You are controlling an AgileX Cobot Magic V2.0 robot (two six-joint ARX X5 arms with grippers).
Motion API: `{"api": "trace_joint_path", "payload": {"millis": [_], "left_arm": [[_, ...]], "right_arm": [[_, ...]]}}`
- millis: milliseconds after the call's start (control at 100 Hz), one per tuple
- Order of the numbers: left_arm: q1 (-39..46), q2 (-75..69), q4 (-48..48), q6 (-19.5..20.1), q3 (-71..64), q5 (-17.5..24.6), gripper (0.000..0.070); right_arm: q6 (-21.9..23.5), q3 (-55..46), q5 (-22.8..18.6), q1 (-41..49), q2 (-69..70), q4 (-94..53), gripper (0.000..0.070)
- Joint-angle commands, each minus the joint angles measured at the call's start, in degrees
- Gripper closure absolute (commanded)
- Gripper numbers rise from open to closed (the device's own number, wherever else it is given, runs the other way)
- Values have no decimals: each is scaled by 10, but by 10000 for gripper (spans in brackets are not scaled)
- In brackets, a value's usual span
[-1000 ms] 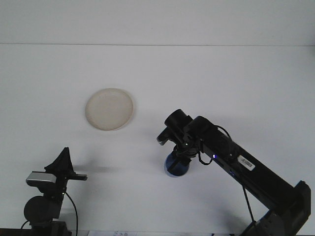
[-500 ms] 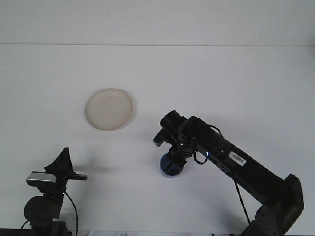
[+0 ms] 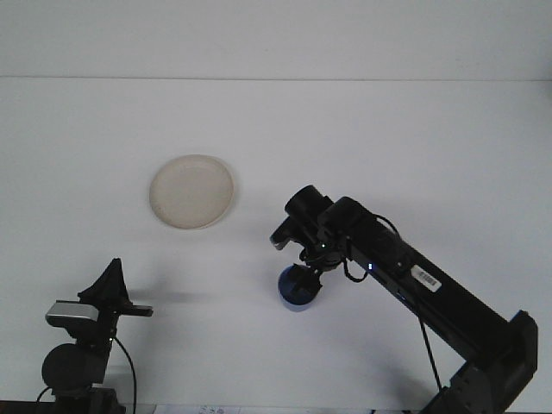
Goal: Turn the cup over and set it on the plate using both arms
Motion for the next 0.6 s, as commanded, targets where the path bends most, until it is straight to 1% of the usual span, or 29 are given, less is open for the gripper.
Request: {"api": "trace_joint_path", "payload": {"millis": [0, 120, 250, 370, 490, 590], "left_arm": [[0, 0, 7, 0, -11, 1, 688], [0, 0, 7, 0, -11, 1, 688], [0, 0, 7, 0, -11, 1, 688], [0, 0, 8, 0, -11, 1, 688], [0, 0, 8, 0, -11, 1, 688], [0, 0, 8, 0, -11, 1, 688]], "right_arm": [[-19, 27, -2, -9, -26, 3, 280], [-26, 34, -2, -49, -81, 35, 280], [-25, 28, -1, -128, -151, 74, 280], [-7, 13, 0, -209, -217, 115, 279], [14, -28, 1, -283, -288, 167, 279], [26, -95, 3, -326, -354, 222, 279]]}}
